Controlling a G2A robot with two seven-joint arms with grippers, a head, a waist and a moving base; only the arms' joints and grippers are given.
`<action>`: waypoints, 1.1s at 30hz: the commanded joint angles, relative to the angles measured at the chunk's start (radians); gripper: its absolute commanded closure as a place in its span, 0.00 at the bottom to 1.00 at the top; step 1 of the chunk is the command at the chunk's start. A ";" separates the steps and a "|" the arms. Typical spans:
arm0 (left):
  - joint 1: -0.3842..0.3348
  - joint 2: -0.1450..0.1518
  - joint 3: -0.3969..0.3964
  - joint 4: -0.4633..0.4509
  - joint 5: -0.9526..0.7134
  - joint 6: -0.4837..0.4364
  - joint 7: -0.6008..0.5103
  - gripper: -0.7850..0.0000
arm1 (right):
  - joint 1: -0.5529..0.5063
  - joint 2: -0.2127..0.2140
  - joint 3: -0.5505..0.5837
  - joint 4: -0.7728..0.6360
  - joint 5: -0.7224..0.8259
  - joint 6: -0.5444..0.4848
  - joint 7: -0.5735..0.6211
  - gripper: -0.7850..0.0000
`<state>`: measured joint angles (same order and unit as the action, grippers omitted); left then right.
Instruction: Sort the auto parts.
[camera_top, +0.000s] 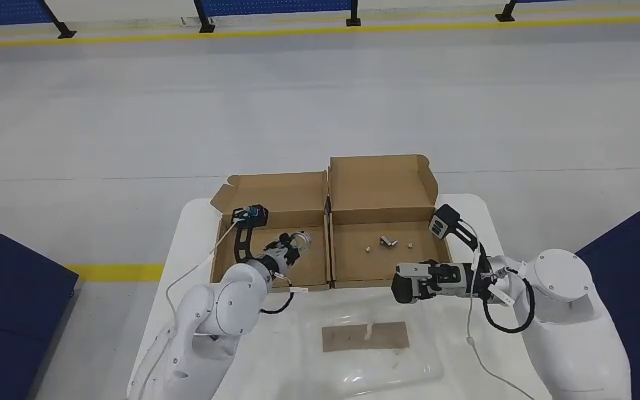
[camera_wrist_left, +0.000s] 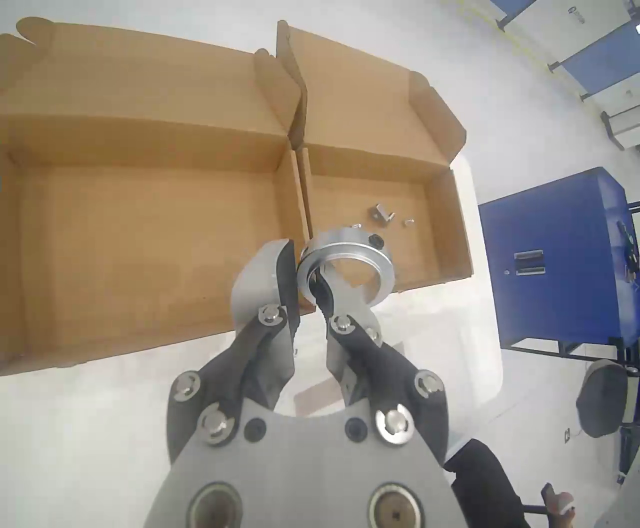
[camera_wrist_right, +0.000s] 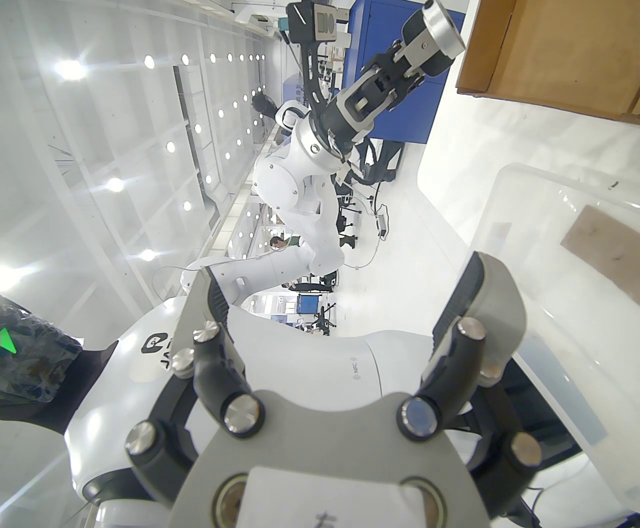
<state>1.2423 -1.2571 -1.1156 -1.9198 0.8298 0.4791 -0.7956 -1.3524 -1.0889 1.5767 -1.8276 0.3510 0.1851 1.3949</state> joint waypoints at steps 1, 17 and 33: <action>0.005 0.000 0.002 0.004 0.000 -0.006 0.006 1.00 | 0.000 0.000 0.000 0.000 0.000 0.000 0.000 0.00; -0.271 -0.059 0.160 0.387 0.104 0.349 -0.180 1.00 | 0.000 0.000 0.000 0.000 0.000 0.000 0.000 0.00; -0.301 -0.070 0.159 0.510 0.096 0.365 -0.180 1.00 | 0.000 0.000 0.000 0.000 0.000 0.000 0.000 0.00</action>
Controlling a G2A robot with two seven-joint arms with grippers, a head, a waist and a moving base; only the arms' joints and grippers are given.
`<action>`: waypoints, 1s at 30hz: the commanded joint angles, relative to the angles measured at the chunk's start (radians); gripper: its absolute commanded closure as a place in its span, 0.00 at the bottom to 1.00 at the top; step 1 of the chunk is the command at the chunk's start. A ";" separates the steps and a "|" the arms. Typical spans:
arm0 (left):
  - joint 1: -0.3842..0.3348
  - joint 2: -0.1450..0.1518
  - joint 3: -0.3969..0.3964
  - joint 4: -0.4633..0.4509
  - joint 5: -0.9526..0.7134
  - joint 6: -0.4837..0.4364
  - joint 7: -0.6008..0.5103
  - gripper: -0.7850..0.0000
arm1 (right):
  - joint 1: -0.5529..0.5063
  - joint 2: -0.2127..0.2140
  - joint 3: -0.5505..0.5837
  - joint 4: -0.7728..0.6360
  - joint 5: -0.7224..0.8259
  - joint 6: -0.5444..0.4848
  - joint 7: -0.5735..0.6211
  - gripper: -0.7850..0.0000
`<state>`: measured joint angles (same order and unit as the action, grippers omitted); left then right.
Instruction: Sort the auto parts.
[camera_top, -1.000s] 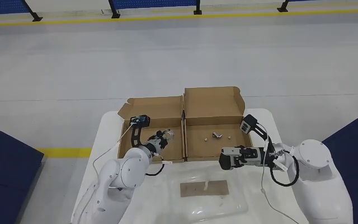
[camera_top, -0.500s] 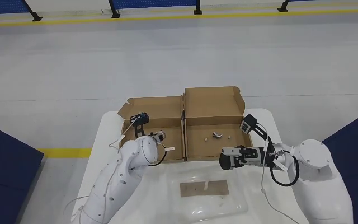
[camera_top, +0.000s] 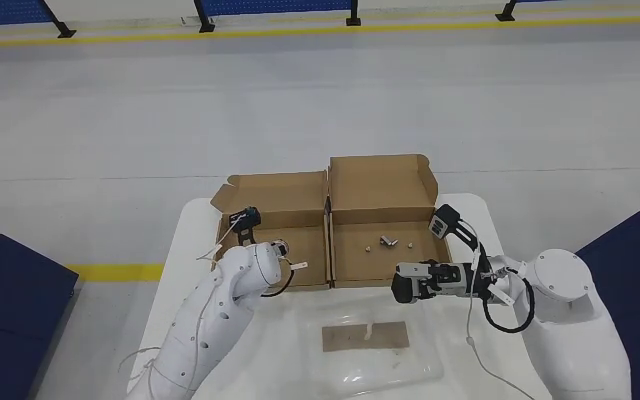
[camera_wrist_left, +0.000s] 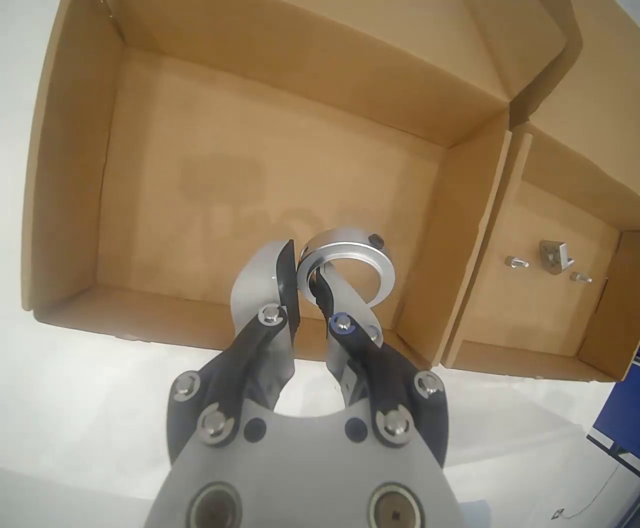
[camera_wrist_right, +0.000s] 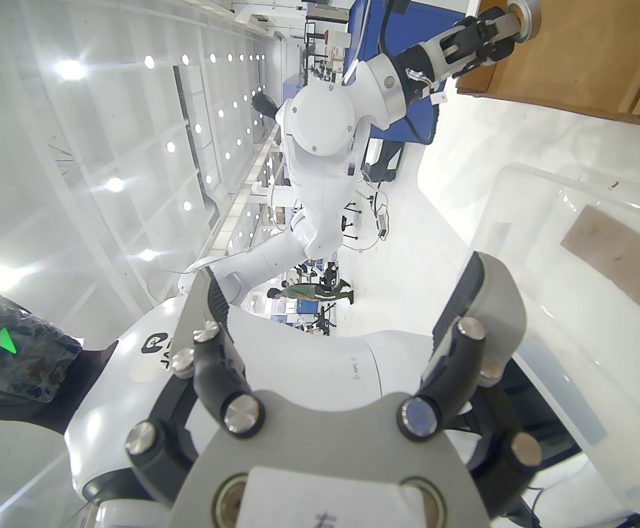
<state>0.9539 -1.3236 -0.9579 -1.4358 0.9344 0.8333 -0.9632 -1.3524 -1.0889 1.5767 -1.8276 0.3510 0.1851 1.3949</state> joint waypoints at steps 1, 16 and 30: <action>-0.029 -0.007 0.002 0.047 -0.023 0.007 -0.016 1.00 | 0.000 0.000 0.000 0.000 0.000 0.000 0.000 0.00; -0.294 -0.124 0.155 0.507 -0.162 0.014 0.013 1.00 | 0.000 0.000 0.000 0.000 0.000 0.000 0.000 0.00; -0.326 -0.149 0.162 0.611 -0.210 0.004 0.032 1.00 | 0.000 0.000 0.000 0.000 0.000 0.000 0.000 0.00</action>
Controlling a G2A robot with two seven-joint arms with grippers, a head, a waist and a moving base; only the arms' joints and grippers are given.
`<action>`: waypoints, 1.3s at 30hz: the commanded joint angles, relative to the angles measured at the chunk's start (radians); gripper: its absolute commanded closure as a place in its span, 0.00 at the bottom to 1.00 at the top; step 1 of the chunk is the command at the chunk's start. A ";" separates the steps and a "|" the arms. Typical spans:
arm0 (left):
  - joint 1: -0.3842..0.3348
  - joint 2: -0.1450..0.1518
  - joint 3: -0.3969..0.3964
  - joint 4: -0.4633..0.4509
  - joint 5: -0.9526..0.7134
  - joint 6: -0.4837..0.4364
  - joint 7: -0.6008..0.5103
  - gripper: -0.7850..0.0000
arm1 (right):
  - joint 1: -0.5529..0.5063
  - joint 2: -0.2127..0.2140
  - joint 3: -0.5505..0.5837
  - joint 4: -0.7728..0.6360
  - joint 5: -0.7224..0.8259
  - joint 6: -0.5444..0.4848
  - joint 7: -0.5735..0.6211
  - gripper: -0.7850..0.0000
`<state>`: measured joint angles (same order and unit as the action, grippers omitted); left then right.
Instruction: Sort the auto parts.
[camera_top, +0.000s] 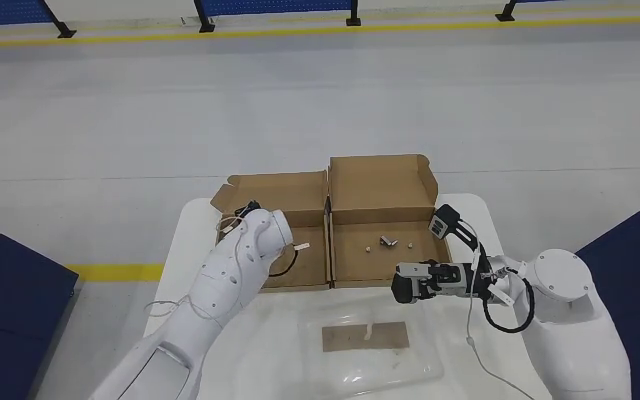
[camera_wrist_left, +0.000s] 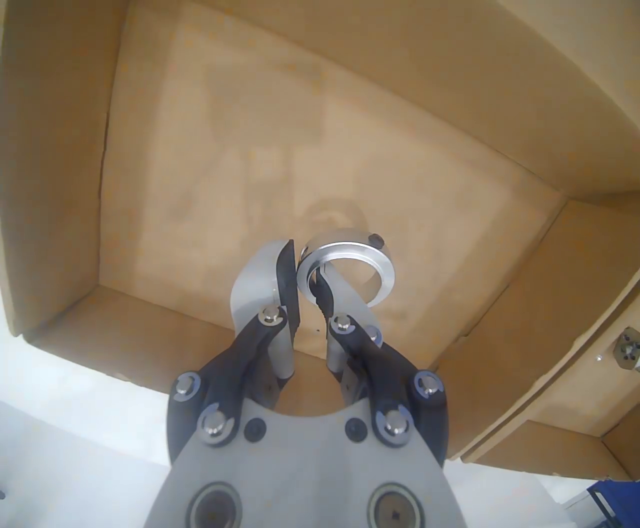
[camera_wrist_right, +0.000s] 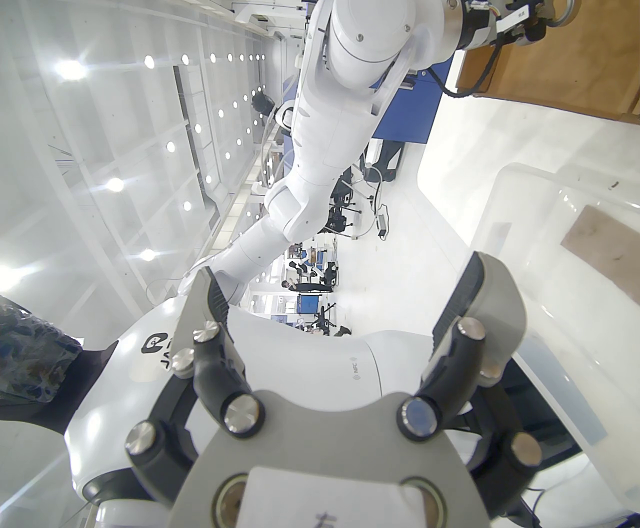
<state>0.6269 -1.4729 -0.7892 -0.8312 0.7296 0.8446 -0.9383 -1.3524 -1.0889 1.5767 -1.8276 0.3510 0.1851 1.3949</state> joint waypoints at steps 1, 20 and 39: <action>0.002 0.000 -0.008 0.008 -0.006 -0.012 0.012 1.00 | 0.000 0.000 0.000 0.000 0.000 0.000 0.000 0.00; -0.086 -0.087 0.039 0.207 -0.108 -0.031 0.035 1.00 | 0.000 0.000 0.000 0.000 0.000 0.000 0.000 0.00; -0.142 -0.162 0.068 0.381 -0.153 -0.071 0.078 1.00 | 0.000 0.000 0.000 0.000 0.000 0.000 0.000 0.00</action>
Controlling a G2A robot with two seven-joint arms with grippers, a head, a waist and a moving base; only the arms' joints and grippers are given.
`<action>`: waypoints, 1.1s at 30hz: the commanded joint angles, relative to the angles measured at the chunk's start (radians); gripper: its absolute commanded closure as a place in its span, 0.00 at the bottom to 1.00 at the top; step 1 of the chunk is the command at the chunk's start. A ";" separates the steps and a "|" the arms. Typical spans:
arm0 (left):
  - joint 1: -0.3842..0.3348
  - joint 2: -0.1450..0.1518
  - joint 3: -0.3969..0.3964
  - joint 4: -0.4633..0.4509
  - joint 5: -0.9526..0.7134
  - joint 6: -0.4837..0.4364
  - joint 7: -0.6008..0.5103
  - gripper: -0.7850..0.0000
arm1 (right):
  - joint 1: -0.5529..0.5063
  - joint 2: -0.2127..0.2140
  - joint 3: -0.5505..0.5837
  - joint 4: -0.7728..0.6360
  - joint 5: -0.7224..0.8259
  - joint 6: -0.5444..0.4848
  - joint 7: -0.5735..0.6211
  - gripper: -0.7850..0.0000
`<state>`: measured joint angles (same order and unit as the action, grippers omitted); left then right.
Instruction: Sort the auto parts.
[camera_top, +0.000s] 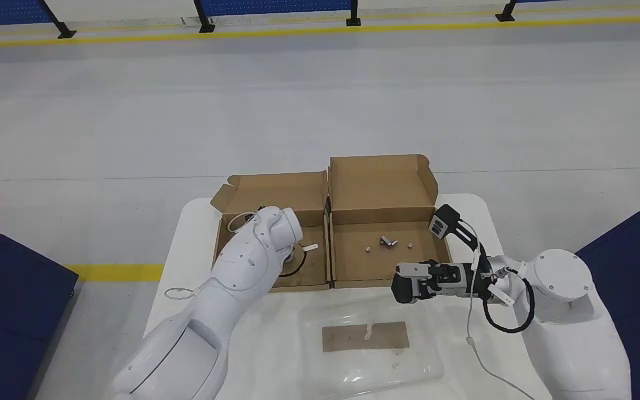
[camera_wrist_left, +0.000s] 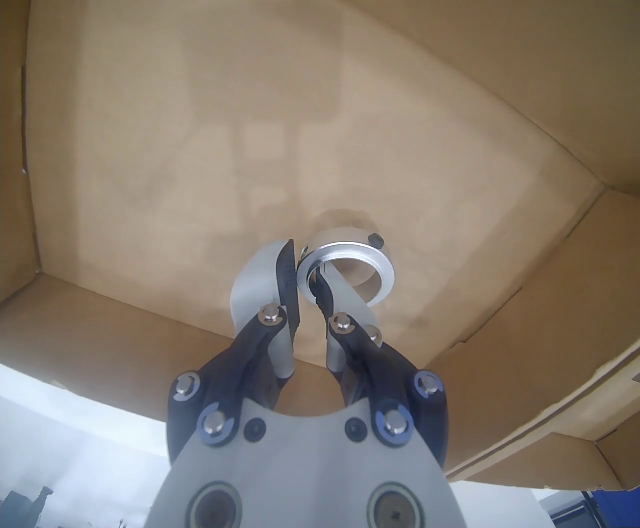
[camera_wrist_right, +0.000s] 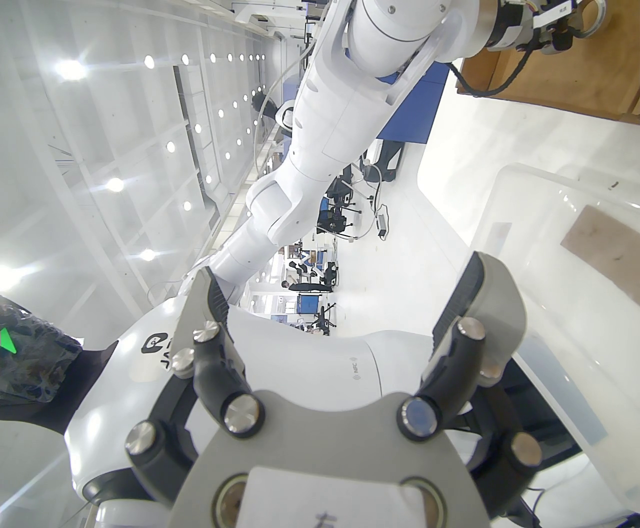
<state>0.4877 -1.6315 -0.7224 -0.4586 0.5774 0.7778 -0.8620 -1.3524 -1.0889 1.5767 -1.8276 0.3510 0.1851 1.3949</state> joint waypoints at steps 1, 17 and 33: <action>-0.005 -0.006 0.001 0.016 -0.003 -0.007 0.002 1.00 | 0.000 0.000 0.000 0.000 0.000 0.000 0.000 0.00; -0.033 -0.041 -0.004 0.099 -0.024 -0.036 0.018 0.80 | 0.000 0.000 0.000 0.000 0.000 0.000 0.000 0.00; -0.047 -0.031 -0.059 0.085 -0.060 -0.040 0.055 0.00 | 0.000 0.000 0.000 0.000 0.000 0.000 0.000 0.00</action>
<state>0.4391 -1.6664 -0.7772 -0.3660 0.5177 0.7400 -0.8063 -1.3524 -1.0889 1.5767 -1.8276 0.3510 0.1851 1.3949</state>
